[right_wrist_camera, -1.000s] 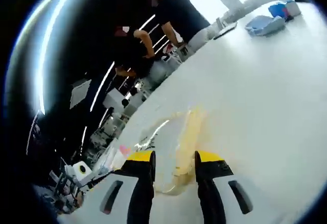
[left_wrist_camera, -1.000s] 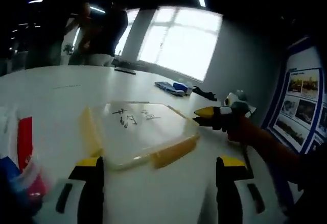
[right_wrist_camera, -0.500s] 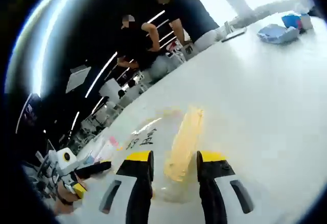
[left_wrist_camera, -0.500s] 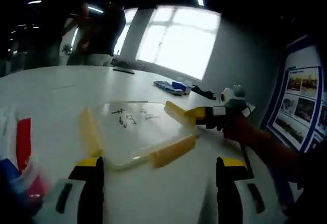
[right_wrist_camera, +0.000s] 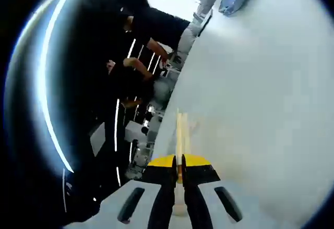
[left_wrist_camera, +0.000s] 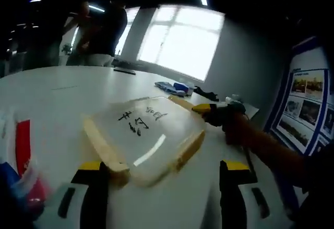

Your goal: Arrange the small medicine boxes into an aligned row inside the storage area until every box is upright, visible, and separated from the surrounding clutter.

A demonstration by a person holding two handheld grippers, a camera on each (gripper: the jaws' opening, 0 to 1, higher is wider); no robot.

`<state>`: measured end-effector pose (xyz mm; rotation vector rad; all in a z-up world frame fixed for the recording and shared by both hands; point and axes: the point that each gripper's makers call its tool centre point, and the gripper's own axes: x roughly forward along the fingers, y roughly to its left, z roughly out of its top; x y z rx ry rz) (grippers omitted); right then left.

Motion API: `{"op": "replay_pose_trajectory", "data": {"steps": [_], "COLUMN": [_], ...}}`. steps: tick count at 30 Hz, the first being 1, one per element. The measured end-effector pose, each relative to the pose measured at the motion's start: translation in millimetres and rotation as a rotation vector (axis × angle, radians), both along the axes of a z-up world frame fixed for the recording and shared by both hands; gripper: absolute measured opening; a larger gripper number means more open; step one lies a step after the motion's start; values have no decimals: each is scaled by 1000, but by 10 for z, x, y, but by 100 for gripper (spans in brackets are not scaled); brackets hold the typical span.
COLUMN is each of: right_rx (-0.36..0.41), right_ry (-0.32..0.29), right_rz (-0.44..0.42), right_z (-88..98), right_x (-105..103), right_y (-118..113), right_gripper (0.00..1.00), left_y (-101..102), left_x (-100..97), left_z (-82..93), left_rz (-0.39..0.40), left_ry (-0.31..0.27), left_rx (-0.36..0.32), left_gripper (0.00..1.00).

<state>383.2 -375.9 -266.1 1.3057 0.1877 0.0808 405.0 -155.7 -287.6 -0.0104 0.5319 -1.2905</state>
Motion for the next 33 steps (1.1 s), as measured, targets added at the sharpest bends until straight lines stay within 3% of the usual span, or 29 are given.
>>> {"op": "replay_pose_trajectory", "data": {"steps": [2, 4, 5, 7, 10, 12, 15, 18, 21, 25, 27, 29, 33], "right_rx": [125, 187, 279, 367, 436, 424, 474, 524, 541, 559, 569, 573, 573], "right_ry": [-50, -84, -126, -163, -207, -215, -248, -276, -303, -338, -343, -345, -363], "right_rz": [-6, -12, -10, -9, 10, 1, -6, -13, -9, 9, 11, 9, 9], "right_z": [80, 165, 299, 318, 386, 367, 412, 454, 530, 660, 679, 679, 689], "right_x": [-6, -20, -36, -53, -88, -99, -160, -173, -216, -287, -307, -321, -331], "right_y": [-14, -30, -2, -11, 49, 58, 125, 29, 35, 75, 78, 62, 45], "right_gripper": [1, 0, 0, 0, 0, 0, 0, 0, 0, 0, 0, 0, 0], "left_y": [-4, -8, -8, -2, 6, 3, 4, -22, -47, -114, -133, -141, -84], "left_x": [-14, -17, -15, -35, -38, -48, -63, -26, -29, 45, 5, -13, -5], "left_z": [15, 21, 25, 30, 48, 57, 72, 112, 148, 330, 477, 563, 569], "left_rz": [2, 3, 4, 3, 6, 2, -4, -4, -23, -41, -55, -71, -37], "left_ry": [3, 5, 6, 10, 31, 46, 51, 62, 90, 197, 278, 346, 329], "left_rx": [-3, -7, -9, -11, -29, -40, -46, -67, -99, -247, -346, -400, -387], "left_gripper": [89, 89, 89, 89, 89, 89, 89, 89, 83, 80, 75, 66, 49]}}
